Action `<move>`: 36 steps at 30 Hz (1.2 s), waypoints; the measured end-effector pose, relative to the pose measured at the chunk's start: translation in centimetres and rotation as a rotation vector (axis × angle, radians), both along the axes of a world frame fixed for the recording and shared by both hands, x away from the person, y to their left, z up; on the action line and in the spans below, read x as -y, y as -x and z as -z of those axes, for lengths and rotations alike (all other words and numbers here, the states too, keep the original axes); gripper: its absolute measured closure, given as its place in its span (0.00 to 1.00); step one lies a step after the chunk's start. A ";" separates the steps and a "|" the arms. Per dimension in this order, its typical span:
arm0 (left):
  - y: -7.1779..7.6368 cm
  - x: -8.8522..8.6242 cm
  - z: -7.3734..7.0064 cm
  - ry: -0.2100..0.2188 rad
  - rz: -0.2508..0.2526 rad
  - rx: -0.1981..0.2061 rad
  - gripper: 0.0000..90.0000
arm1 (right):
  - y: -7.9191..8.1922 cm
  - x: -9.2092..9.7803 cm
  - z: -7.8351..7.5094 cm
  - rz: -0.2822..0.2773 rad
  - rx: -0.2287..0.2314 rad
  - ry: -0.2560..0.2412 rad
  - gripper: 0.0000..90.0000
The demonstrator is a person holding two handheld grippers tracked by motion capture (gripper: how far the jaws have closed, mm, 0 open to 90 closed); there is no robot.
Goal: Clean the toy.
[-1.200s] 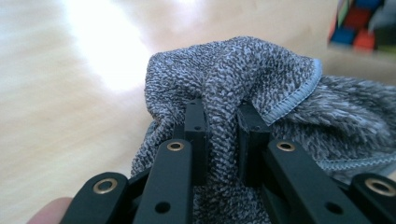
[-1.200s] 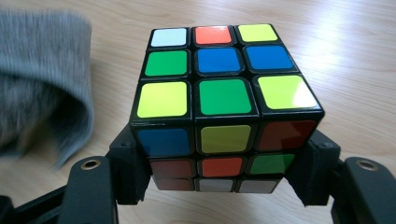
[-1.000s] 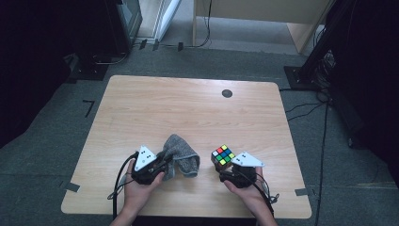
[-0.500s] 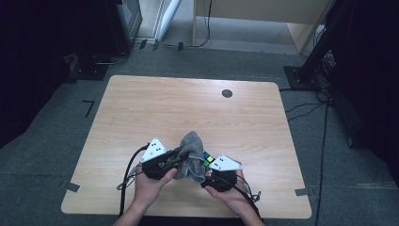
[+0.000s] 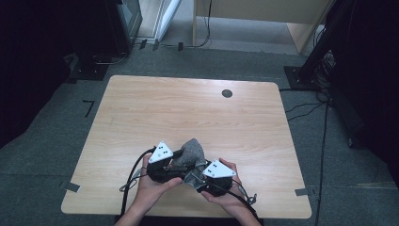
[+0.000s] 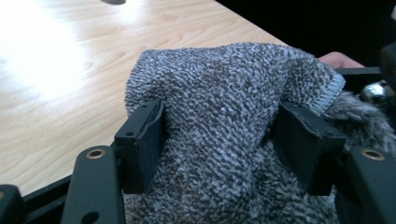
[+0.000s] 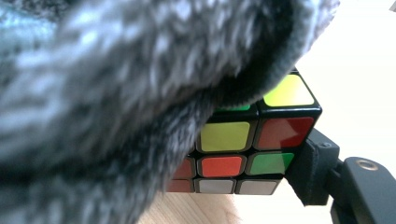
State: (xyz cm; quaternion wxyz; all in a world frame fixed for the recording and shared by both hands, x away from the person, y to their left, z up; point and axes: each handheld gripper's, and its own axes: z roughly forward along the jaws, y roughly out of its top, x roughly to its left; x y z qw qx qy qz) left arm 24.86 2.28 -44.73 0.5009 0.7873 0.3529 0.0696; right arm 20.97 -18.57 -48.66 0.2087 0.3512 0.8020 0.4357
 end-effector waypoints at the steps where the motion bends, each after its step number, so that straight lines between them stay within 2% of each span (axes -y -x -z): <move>1: -0.1 -0.3 0.0 0.005 -0.013 -0.001 0.42 | 0.0 0.0 0.0 -0.002 0.009 0.007 0.38; 5: -0.4 -1.3 -0.1 0.030 -0.065 -0.006 0.58 | 0.1 0.1 -0.3 -0.016 0.023 0.000 0.38; 7: -0.4 -1.6 0.0 0.061 -0.065 -0.008 0.65 | 0.2 0.2 -0.4 -0.012 0.027 -0.005 0.38; 8: -0.4 -1.5 0.0 0.071 -0.058 -0.008 0.64 | 0.2 0.4 -0.5 -0.013 0.028 -0.010 0.38; 10: -0.1 -0.6 -0.1 0.065 -0.027 -0.007 0.54 | 0.3 0.5 -0.6 -0.015 0.031 -0.011 0.38; 12: 0.3 0.4 -0.2 0.038 -0.011 0.011 0.46 | 0.4 0.6 -0.6 -0.011 0.033 0.002 0.38; 14: 0.3 0.9 -0.2 0.014 -0.016 0.021 0.43 | 0.5 0.8 -0.5 -0.009 0.033 0.009 0.38; 16: -0.2 0.5 -0.1 0.024 -0.017 -0.003 0.39 | 0.6 0.9 -0.5 -0.005 0.036 0.014 0.38; 18: -0.6 0.0 0.1 0.033 -0.036 -0.026 0.40 | 0.7 1.0 -0.6 0.002 0.041 0.013 0.38; 20: -0.7 -0.3 0.2 0.050 -0.037 -0.031 0.46 | 0.7 1.0 -0.6 0.005 0.044 0.013 0.38; 22: -0.3 0.3 0.0 0.047 -0.017 -0.017 0.50 | 0.6 1.0 -0.6 0.006 0.047 0.009 0.38; 25: 0.4 1.3 -0.3 -0.009 -0.029 0.033 0.47 | 0.5 1.0 -0.4 0.013 0.037 0.012 0.38; 27: 0.1 1.1 -0.3 -0.003 -0.032 0.021 0.44 | 0.5 1.1 -0.4 0.018 0.034 0.008 0.38; 29: -0.5 0.4 0.0 0.012 -0.064 0.002 0.42 | 0.6 1.1 -0.5 0.016 0.040 0.010 0.38; 31: -0.3 0.2 0.1 0.005 -0.087 0.026 0.43 | 0.7 1.2 -0.6 0.017 0.041 0.007 0.38; 34: 0.5 1.1 -0.2 0.023 -0.037 0.051 0.46 | 0.6 1.3 -0.6 0.016 0.035 -0.003 0.38; 36: 0.8 1.7 -0.2 0.002 -0.027 0.071 0.45 | 0.5 1.3 -0.6 0.021 0.034 -0.003 0.38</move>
